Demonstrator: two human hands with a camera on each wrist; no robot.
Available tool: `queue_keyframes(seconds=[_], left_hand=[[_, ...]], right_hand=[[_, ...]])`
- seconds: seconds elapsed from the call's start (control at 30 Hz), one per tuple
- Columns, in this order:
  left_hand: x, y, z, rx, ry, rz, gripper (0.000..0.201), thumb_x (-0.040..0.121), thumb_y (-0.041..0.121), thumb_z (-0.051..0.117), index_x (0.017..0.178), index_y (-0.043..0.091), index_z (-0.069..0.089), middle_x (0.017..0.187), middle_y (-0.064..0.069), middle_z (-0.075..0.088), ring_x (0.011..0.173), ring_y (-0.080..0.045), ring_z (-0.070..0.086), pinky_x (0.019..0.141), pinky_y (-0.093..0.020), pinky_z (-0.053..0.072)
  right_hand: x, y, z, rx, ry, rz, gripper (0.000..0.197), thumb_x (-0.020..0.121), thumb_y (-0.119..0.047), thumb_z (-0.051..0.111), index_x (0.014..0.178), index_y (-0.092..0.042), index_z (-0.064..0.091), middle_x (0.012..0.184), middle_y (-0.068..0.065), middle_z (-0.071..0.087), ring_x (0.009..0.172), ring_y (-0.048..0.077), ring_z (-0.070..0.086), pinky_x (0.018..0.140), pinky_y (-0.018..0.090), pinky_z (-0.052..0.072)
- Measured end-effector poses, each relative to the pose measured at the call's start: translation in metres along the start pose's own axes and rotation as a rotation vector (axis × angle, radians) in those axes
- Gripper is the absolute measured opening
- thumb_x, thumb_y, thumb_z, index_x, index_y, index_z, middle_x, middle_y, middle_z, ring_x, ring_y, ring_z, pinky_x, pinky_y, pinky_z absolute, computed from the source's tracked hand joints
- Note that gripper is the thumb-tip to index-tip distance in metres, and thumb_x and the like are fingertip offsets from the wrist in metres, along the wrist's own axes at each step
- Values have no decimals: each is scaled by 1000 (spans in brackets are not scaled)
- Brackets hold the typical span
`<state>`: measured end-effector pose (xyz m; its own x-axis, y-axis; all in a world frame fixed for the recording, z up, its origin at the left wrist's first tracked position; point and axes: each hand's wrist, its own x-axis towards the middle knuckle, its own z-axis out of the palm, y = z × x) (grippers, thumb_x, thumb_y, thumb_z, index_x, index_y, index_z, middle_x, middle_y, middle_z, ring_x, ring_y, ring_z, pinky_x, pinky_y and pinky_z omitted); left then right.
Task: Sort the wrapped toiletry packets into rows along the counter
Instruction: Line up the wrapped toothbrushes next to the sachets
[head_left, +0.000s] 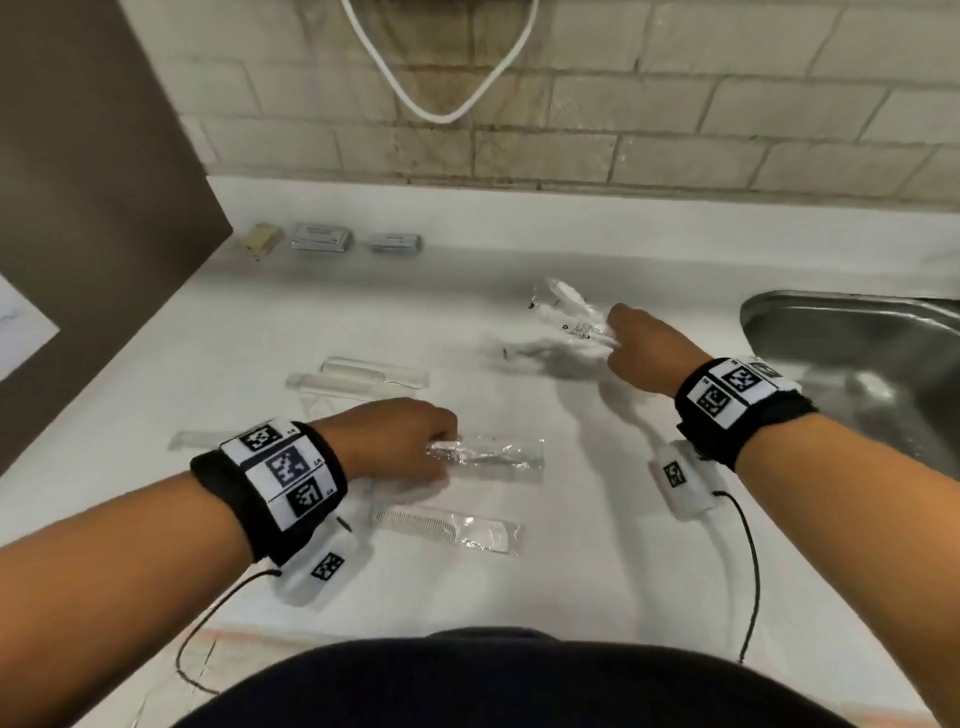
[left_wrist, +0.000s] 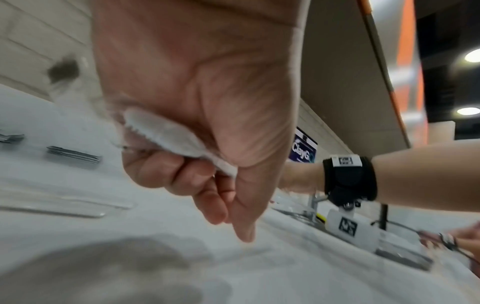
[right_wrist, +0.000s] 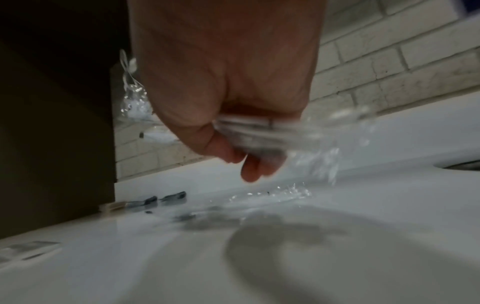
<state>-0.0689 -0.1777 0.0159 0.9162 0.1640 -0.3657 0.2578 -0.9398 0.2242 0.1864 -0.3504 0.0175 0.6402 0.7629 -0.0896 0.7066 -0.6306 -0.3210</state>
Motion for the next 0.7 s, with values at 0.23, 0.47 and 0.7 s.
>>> queue_keyframes(seconds=[0.23,0.47,0.7], left_hand=[[28,1,-11,-388,246,-251,39,76,51,71,98,25,53,77,13,52,75,-12,52,59,-26,35],[37,-11,-23,-619,260,-311,21,89,34,56,106,21,55,85,6,64,68,-11,53,56,-26,37],[52,-26,-53,-1105,368,-237,18,78,20,71,94,19,63,78,3,69,60,-13,51,54,-25,37]], right_hand=[[55,0,24,-56,-47,60,45,80,-5,60,122,-11,45,112,15,61,98,33,59,79,35,48],[52,-24,37,-175,-164,95,16,78,-25,60,69,-19,48,82,2,58,74,20,54,58,26,39],[35,-66,0,958,29,118,11,83,-9,67,78,-12,58,64,6,59,55,17,50,52,24,39]])
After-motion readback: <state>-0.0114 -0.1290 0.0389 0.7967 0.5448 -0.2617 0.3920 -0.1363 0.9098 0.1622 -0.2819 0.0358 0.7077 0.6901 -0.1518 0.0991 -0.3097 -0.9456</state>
